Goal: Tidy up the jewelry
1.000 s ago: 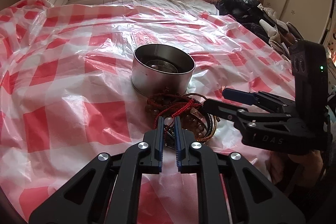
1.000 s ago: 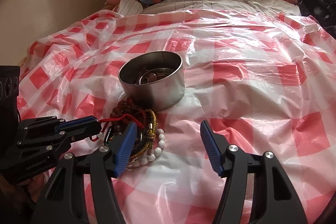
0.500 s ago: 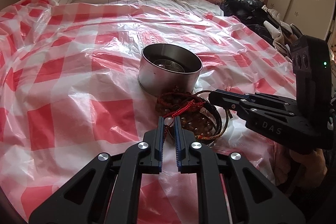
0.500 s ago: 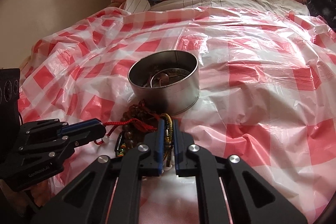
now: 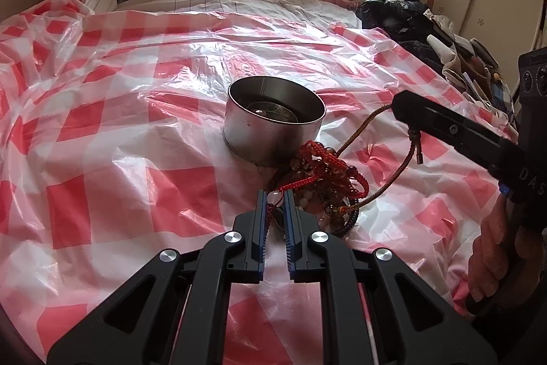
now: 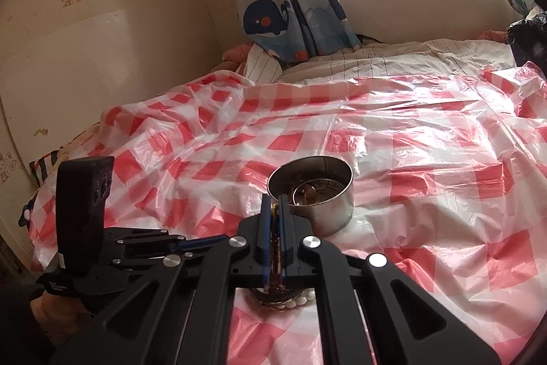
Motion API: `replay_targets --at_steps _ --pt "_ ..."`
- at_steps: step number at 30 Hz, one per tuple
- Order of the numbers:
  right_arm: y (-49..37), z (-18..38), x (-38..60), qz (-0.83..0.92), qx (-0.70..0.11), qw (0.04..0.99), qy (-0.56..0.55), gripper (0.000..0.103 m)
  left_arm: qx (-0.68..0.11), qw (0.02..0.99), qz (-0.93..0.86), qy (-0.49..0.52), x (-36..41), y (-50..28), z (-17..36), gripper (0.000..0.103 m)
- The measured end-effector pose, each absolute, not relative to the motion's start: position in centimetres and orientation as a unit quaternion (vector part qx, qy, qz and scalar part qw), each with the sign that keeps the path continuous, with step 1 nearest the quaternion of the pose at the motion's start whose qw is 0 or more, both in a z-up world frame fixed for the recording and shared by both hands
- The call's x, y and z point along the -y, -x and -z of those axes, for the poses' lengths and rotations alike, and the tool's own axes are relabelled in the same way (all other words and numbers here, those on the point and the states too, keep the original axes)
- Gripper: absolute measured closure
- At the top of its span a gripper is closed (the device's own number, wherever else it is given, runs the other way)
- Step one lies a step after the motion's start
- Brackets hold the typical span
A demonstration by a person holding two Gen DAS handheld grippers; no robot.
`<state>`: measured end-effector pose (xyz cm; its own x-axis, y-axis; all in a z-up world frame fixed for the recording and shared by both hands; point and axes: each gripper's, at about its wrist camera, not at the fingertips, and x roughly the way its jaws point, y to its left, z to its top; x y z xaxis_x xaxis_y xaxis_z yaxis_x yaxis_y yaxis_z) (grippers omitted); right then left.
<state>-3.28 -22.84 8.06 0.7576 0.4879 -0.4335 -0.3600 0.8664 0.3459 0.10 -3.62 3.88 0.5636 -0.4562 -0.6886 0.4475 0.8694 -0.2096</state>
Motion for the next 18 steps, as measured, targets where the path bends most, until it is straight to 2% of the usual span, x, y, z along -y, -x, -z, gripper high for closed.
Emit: replay_targets --at_steps 9,11,13,18 --pt "3.8 -9.2 25.1 -0.296 -0.227 0.904 -0.207 0.098 -0.385 0.887 0.255 0.006 3.5 0.1 -4.2 0.094" --pt "3.4 -9.2 25.2 -0.265 -0.239 0.916 -0.183 0.098 -0.385 0.887 0.255 0.007 3.5 0.0 -4.2 0.094" --pt "2.9 -8.5 25.8 -0.295 -0.255 0.893 -0.223 0.098 -0.386 0.886 0.255 0.007 3.5 0.0 -4.2 0.094" --pt "3.2 -8.8 26.7 -0.320 -0.239 0.880 -0.258 0.098 -0.387 0.886 0.254 0.007 3.4 0.0 -4.1 0.094"
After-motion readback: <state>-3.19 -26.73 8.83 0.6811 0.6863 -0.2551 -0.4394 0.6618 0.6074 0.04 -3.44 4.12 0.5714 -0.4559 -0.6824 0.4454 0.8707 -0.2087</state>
